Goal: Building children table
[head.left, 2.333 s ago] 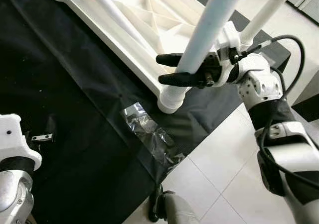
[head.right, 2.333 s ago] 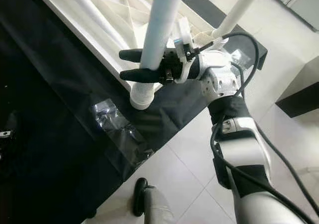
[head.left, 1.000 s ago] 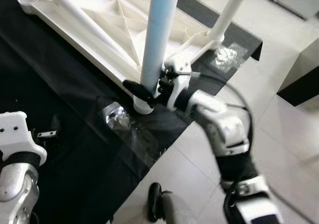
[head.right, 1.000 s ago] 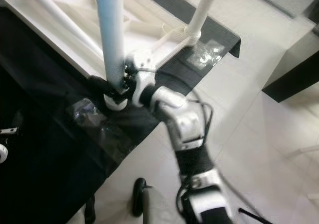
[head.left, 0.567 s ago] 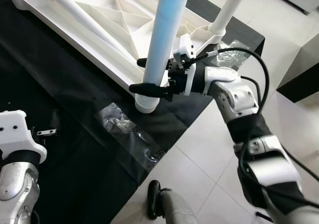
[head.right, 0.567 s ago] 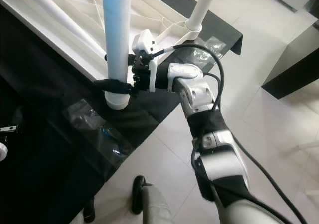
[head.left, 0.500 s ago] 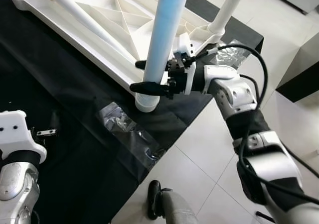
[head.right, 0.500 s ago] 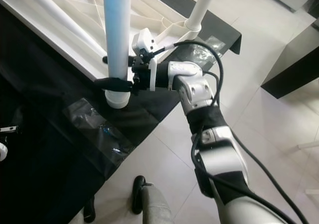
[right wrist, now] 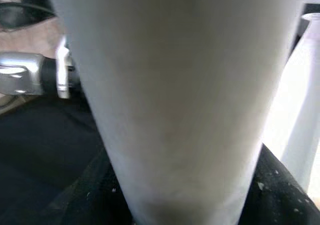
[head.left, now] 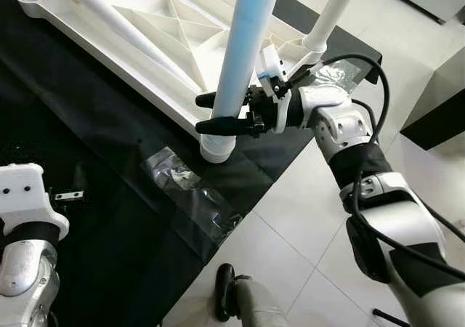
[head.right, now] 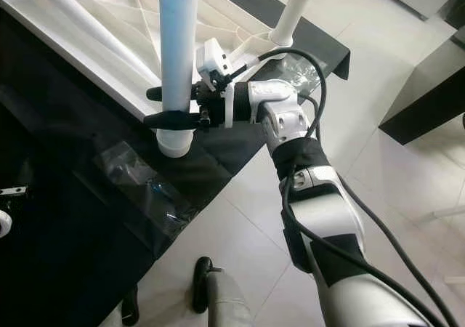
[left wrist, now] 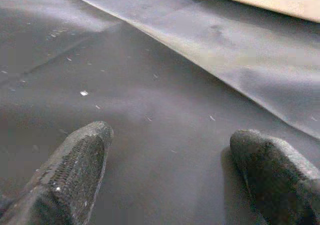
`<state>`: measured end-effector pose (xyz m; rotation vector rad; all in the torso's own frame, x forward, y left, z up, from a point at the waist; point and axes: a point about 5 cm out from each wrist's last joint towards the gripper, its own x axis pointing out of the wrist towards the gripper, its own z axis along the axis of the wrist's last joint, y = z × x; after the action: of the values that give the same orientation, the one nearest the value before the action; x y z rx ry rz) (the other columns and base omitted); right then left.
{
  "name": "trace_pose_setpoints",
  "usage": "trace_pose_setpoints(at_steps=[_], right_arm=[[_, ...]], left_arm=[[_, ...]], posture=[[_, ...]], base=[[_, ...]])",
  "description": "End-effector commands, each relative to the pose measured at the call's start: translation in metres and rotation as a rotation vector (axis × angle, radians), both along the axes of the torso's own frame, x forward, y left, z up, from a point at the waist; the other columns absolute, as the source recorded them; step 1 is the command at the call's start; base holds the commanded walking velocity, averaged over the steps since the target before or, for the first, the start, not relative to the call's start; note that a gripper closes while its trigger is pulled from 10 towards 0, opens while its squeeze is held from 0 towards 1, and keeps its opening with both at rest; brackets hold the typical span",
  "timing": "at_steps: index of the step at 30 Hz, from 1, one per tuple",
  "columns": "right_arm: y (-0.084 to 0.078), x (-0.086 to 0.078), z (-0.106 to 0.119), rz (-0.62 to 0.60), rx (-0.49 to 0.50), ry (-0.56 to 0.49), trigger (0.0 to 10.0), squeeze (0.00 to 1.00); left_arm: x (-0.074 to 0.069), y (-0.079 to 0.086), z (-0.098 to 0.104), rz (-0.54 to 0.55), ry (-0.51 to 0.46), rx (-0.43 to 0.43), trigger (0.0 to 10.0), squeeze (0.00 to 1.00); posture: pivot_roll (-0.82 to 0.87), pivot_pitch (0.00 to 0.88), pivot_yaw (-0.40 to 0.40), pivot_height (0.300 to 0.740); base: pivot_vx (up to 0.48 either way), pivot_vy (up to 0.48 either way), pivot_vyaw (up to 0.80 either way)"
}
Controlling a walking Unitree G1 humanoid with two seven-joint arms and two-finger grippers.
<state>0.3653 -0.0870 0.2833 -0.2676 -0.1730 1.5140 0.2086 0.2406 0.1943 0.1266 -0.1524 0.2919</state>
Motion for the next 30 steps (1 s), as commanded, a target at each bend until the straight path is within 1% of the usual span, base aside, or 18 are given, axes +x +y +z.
trace_pose_setpoints(at_steps=[1, 2, 3, 4, 5, 6, 7, 8, 13, 14, 15, 18, 21, 22, 26, 28, 29, 30], right_arm=[[-0.015, -0.001, -0.045, -0.294, -0.015, 0.148, 0.0, 0.00], [-0.015, -0.001, -0.045, -0.294, -0.015, 0.148, 0.0, 0.00], [-0.014, -0.002, -0.074, -0.722, -0.013, 0.174, 0.0, 0.00], [-0.014, -0.002, -0.074, -0.722, -0.013, 0.174, 0.0, 0.00], [-0.014, -0.027, -0.107, -0.937, -0.047, 0.265, 0.0, 0.00], [-0.017, -0.051, -0.123, -1.109, -0.056, 0.278, 0.0, 0.00], [-0.017, -0.051, -0.123, -1.109, -0.056, 0.278, 0.0, 0.00], [-0.016, -0.067, -0.132, -1.177, -0.044, 0.315, 0.0, 0.00], [-0.009, -0.070, -0.131, -1.159, -0.015, 0.324, 0.0, 0.00], [-0.002, -0.063, -0.128, -1.149, 0.015, 0.310, 0.0, 0.00], [0.005, -0.054, -0.127, -1.119, 0.018, 0.315, 10.0, 0.00], [0.008, -0.048, -0.126, -1.101, 0.017, 0.316, 10.0, 0.00], [0.013, -0.042, -0.117, -1.056, 0.069, 0.320, 10.0, 0.00], [0.018, -0.041, -0.108, -0.964, 0.111, 0.316, 10.0, 1.00], [0.023, -0.042, -0.088, -0.858, 0.187, 0.287, 10.0, 1.00], [0.026, -0.041, -0.069, -0.605, 0.190, 0.251, 10.0, 1.00], [0.026, -0.041, -0.069, -0.605, 0.190, 0.251, 10.0, 1.00], [0.023, -0.038, -0.061, -0.466, 0.148, 0.185, 10.0, 1.00]], left_arm=[[-0.011, -0.011, -0.007, -0.037, 0.027, 0.002, 10.0, 0.00], [-0.011, -0.011, -0.007, -0.037, 0.027, 0.002, 10.0, 0.00], [-0.016, -0.016, -0.011, -0.059, 0.042, -0.008, 10.0, 0.00], [-0.016, -0.016, -0.011, -0.059, 0.042, -0.008, 10.0, 0.00], [-0.021, -0.023, -0.014, -0.082, 0.055, -0.028, 10.0, 0.00], [-0.025, -0.029, -0.018, -0.101, 0.070, -0.043, 10.0, 0.00], [-0.025, -0.029, -0.018, -0.101, 0.070, -0.043, 10.0, 0.00], [-0.027, -0.034, -0.022, -0.118, 0.082, -0.052, 10.0, 0.00], [-0.026, -0.037, -0.023, -0.132, 0.083, -0.046, 10.0, 0.00], [-0.023, -0.039, -0.023, -0.153, 0.078, -0.029, 10.0, 0.00], [-0.018, -0.040, -0.024, -0.172, 0.073, -0.006, 10.0, 0.00], [-0.014, -0.040, -0.024, -0.183, 0.070, 0.009, 10.0, 0.00], [-0.010, -0.037, -0.026, -0.176, 0.064, 0.011, 10.0, 0.00], [-0.009, -0.036, -0.027, -0.168, 0.061, 0.005, 10.0, 0.00], [-0.007, -0.037, -0.027, -0.166, 0.055, 0.006, 10.0, 0.00], [-0.004, -0.037, -0.027, -0.173, 0.055, 0.012, 10.0, 0.00], [-0.004, -0.037, -0.027, -0.173, 0.055, 0.012, 10.0, 0.00], [-0.003, -0.037, -0.028, -0.175, 0.056, 0.014, 10.0, 0.00]], posture=[[-0.04, 0.264, -0.190, 0.740], [-0.04, 0.264, -0.190, 0.740], [-0.05, 0.261, -0.191, 0.740], [-0.05, 0.261, -0.191, 0.740], [-0.05, 0.259, -0.180, 0.740], [-0.06, 0.261, -0.176, 0.740], [-0.06, 0.261, -0.176, 0.740], [-0.07, 0.259, -0.160, 0.740], [-0.07, 0.248, -0.156, 0.740], [-0.06, 0.239, -0.158, 0.740], [-0.06, 0.223, -0.162, 0.740], [-0.06, 0.221, -0.163, 0.740], [-0.05, 0.213, -0.162, 0.740], [-0.04, 0.211, -0.162, 0.740], [-0.04, 0.209, -0.161, 0.740], [-0.03, 0.205, -0.157, 0.740], [-0.03, 0.205, -0.157, 0.740], [-0.03, 0.204, -0.156, 0.740]], base=[[0.000, 0.000, 0.00], [0.000, 0.000, 0.00], [0.000, 0.000, 0.00], [0.000, 0.000, 0.00], [0.000, 0.000, 0.00], [0.000, 0.000, 0.00], [0.000, 0.000, 0.00], [0.000, 0.000, 0.00], [0.000, 0.000, 0.00], [0.000, 0.000, 0.00], [0.000, 0.000, 0.00], [0.000, 0.000, 0.00], [0.000, 0.000, 0.00], [0.000, 0.000, 0.00], [0.000, 0.000, 0.00], [0.000, 0.000, 0.00], [0.000, 0.000, 0.00], [0.000, 0.000, 0.00]])
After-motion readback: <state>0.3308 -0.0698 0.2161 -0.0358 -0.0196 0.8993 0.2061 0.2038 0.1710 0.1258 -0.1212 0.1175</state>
